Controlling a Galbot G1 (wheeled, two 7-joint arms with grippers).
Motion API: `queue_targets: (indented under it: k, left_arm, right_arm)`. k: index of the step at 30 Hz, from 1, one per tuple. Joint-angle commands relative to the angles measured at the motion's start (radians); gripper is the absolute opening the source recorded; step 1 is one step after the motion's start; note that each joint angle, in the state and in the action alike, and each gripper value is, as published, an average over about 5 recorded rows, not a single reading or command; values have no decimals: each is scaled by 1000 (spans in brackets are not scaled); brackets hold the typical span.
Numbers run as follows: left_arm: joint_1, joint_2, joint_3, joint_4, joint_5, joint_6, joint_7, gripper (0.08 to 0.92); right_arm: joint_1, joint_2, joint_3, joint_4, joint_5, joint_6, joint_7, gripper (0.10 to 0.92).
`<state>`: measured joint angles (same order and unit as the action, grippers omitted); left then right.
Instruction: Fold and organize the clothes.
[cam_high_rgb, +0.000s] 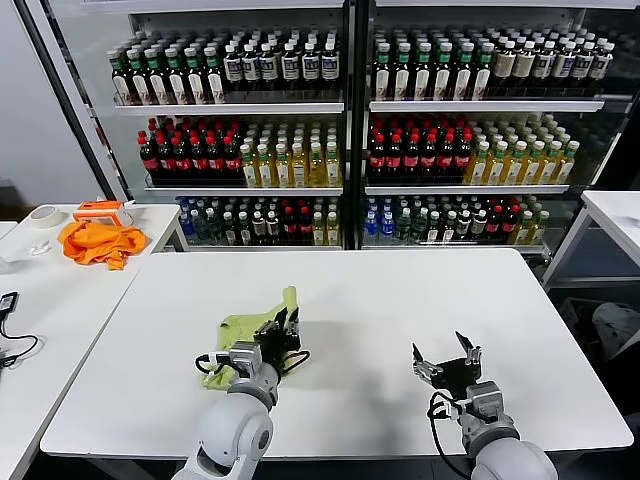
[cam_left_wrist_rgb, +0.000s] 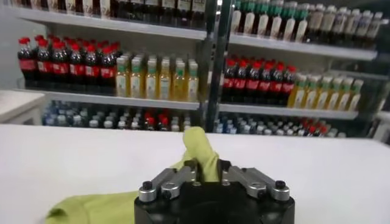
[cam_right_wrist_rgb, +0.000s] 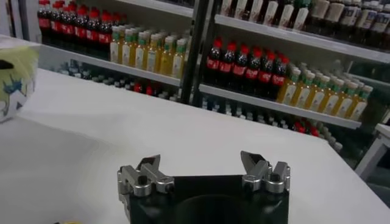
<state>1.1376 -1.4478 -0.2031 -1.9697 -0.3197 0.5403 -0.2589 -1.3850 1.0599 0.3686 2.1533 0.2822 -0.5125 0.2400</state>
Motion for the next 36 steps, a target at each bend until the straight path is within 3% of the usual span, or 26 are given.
queue_targets:
  k: [1,11,18,27,36]
  left_arm:
    - [0,70,-71,-52,-99,-156,126,318]
    - [98,226,-351,-79,67,-302,231,612]
    - [168,249,-398,-78,120,-337,244,798]
    - [164,205,-378,-49,130,-336,243,823]
    - [163,195,-364,-50,107,-311,241,822]
  right_arm:
    - [32,6,-18,-15,34,-4,-2,823]
    - [179,64,-208,-57,284,-64,19,823]
    - [305,108,-388,-123,423,-68,95,823]
    - [434,153,-452,-311,532,-69,200,823]
    - [451,186,-484,-341,516,-69,234,823]
